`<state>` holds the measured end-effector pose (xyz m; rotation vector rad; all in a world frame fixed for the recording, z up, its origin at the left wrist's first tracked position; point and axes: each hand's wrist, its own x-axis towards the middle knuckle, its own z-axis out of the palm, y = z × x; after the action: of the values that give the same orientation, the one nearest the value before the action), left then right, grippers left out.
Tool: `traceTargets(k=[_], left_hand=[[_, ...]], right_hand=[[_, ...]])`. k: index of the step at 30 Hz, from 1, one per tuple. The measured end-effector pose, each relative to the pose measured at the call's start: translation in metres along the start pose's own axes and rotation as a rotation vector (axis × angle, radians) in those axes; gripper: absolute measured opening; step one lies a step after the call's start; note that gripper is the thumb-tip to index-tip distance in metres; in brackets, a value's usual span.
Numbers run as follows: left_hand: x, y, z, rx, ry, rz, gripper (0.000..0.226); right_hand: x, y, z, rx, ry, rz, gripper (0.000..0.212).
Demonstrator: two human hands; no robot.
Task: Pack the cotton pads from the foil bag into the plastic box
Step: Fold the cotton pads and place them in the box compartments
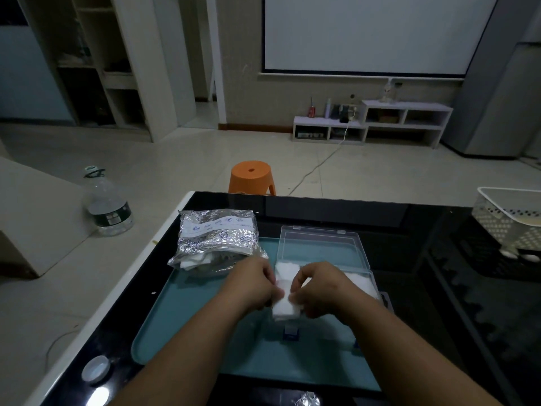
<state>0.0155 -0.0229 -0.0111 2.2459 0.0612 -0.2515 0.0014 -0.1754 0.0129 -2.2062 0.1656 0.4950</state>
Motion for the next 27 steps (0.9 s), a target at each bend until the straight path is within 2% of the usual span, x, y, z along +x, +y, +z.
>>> traceTargets(k=[6, 8, 13, 15, 22, 27], left_hand=[[-0.001, 0.0, 0.0, 0.248, 0.04, 0.011, 0.025], [-0.002, -0.001, 0.001, 0.255, 0.019, -0.001, 0.029], [-0.002, -0.002, 0.008, 0.284, -0.077, 0.026, 0.013], [-0.002, -0.003, 0.012, 0.322, -0.085, 0.043, 0.016], [-0.002, -0.005, 0.018, 0.332, -0.07, 0.07, 0.022], [0.002, -0.005, 0.005, 0.179, -0.048, 0.045, 0.01]], right_hand=[[0.004, 0.003, 0.011, -0.107, 0.011, 0.037, 0.019], [0.005, 0.005, 0.015, -0.154, 0.013, 0.033, 0.019], [0.011, 0.013, 0.023, -0.232, 0.05, -0.01, 0.01], [0.013, 0.014, 0.022, -0.241, 0.062, -0.013, 0.009], [0.018, 0.02, 0.015, -0.345, 0.015, -0.03, 0.012], [0.017, 0.013, 0.006, -0.388, 0.0, -0.049, 0.017]])
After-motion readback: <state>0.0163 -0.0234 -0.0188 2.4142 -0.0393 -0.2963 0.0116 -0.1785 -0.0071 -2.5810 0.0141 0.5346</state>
